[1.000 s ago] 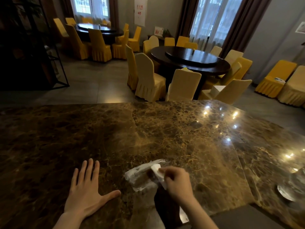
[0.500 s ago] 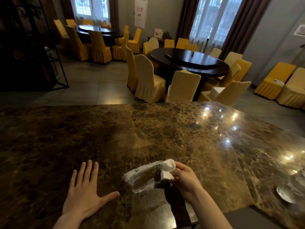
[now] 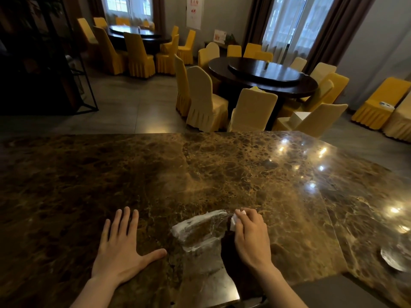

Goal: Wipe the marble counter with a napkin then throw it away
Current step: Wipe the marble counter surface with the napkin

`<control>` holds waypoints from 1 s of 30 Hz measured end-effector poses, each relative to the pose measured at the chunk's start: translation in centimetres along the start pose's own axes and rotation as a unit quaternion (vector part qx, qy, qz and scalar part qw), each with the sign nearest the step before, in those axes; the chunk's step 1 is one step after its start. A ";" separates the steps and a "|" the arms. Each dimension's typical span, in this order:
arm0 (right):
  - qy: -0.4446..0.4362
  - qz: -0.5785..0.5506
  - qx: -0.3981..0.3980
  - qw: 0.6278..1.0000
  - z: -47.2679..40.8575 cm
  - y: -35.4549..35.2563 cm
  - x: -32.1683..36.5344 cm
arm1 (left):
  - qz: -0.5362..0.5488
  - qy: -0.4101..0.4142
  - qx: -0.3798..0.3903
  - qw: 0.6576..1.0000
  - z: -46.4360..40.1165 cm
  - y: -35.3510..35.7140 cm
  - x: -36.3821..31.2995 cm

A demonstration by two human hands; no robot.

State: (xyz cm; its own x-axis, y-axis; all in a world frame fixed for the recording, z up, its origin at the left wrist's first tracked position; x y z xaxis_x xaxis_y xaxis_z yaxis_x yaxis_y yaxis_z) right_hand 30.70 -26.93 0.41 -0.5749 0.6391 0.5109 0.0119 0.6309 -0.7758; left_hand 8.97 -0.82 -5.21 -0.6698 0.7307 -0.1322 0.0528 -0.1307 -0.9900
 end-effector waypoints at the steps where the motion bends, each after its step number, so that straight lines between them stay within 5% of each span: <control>1: -0.020 0.028 -0.006 0.999 0.3 0.1 0.1 | -0.001 0.000 -0.002 1.000 0.0 0.0 0.0; 6: -0.097 0.066 0.031 0.993 2.9 1.5 1.7 | 0.000 0.000 -0.010 1.000 0.0 0.0 0.0; 14: -0.030 0.027 -0.031 0.999 2.1 1.4 0.8 | 0.008 0.001 -0.020 1.000 0.1 -0.2 -0.1; 25: -0.169 0.030 0.076 0.982 4.2 3.2 3.2 | -0.004 0.002 -0.005 1.000 0.1 -0.2 -0.2; 30: -0.019 0.063 -0.012 0.998 1.4 1.0 0.1 | -0.005 0.003 -0.002 1.000 0.2 -0.3 -0.2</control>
State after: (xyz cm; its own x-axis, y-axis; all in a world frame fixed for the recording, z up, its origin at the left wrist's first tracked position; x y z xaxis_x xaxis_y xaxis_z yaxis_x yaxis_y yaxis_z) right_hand 29.48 -26.83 -0.81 -0.5979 0.6973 0.3953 0.1049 0.5570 -0.8239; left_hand 8.96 -1.11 -4.88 -0.6658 0.7358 -0.1233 0.0501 -0.1208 -0.9914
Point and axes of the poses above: each hand's wrist, its own z-axis away from the middle knuckle, its own y-axis out of the palm, x = y × z, the point moved 4 cm from there along -z, towards the middle knuckle, and after that the axes turned 9 degrees about -x, right-handed, at the moved point
